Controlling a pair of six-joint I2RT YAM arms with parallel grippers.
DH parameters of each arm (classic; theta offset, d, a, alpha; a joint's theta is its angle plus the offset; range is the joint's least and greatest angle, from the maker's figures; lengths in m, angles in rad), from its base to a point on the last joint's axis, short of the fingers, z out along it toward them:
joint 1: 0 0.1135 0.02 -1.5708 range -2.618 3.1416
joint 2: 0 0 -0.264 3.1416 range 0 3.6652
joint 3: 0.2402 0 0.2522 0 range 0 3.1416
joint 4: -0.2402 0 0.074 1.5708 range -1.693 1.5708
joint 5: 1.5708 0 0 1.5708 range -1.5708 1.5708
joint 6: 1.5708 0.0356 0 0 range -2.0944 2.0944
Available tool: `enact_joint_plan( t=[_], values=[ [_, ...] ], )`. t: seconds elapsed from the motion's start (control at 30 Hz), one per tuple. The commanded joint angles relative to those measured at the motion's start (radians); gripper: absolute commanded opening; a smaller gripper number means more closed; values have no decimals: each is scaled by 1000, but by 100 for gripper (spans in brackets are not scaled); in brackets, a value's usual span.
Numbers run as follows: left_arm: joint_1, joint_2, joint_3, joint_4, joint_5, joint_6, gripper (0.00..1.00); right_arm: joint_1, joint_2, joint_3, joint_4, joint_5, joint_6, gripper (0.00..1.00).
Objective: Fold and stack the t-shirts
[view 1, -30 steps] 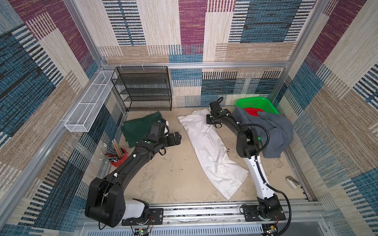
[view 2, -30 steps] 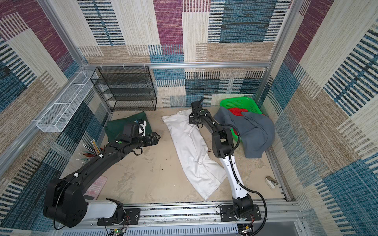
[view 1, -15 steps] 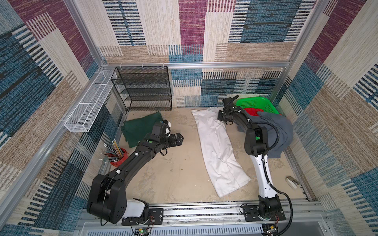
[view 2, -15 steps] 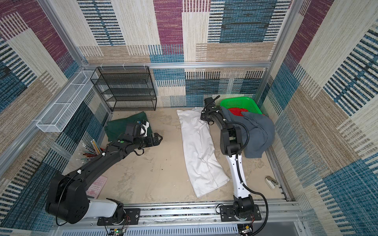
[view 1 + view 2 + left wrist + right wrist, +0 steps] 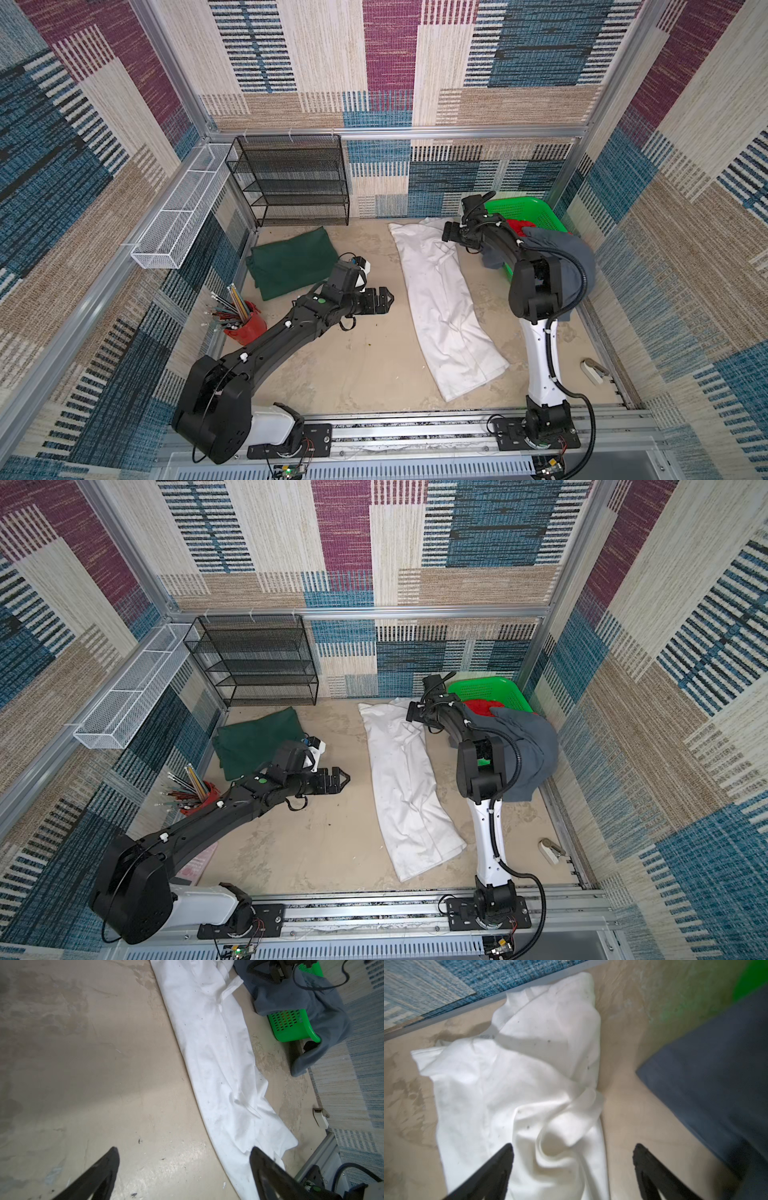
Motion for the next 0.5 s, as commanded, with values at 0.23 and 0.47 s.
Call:
enact_joint_plan(
  t=[0.23, 0.47],
  values=[
    [-199, 20, -79, 105, 10, -80, 98, 1, -609, -825, 318, -58, 94, 99],
    [-313, 21, -168, 168, 38, -117, 99, 1, -982, -1300, 375, -82, 219, 99]
  ],
)
